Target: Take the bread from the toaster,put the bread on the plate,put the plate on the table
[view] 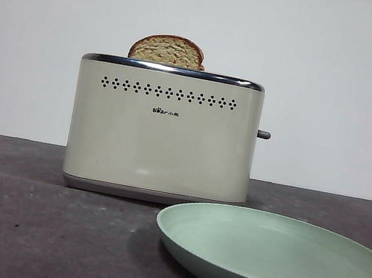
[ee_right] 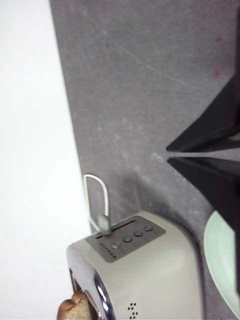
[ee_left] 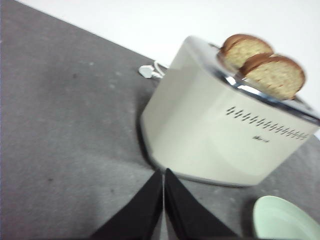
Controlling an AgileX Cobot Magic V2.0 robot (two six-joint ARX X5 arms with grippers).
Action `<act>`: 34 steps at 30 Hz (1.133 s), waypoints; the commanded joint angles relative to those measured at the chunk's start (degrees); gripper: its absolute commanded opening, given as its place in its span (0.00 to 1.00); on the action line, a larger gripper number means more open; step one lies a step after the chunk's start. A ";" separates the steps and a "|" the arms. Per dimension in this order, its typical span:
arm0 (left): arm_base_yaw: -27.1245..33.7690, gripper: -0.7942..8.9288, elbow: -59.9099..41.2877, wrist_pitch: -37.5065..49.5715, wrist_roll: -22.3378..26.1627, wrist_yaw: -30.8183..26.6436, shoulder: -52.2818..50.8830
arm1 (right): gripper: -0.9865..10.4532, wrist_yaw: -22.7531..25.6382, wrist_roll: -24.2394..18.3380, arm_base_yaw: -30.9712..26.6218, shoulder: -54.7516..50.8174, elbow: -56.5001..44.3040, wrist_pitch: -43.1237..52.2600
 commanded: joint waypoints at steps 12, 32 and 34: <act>0.04 0.09 21.51 -12.90 12.87 13.07 20.59 | 0.09 -9.44 -9.29 0.66 21.53 22.58 -15.19; -1.60 0.39 31.91 -22.73 21.53 19.39 30.99 | 0.31 -11.67 -16.15 8.59 32.39 33.05 -31.80; -1.70 0.50 31.91 -22.53 21.53 19.41 30.99 | 0.42 -9.33 -15.32 8.59 32.41 33.05 -31.85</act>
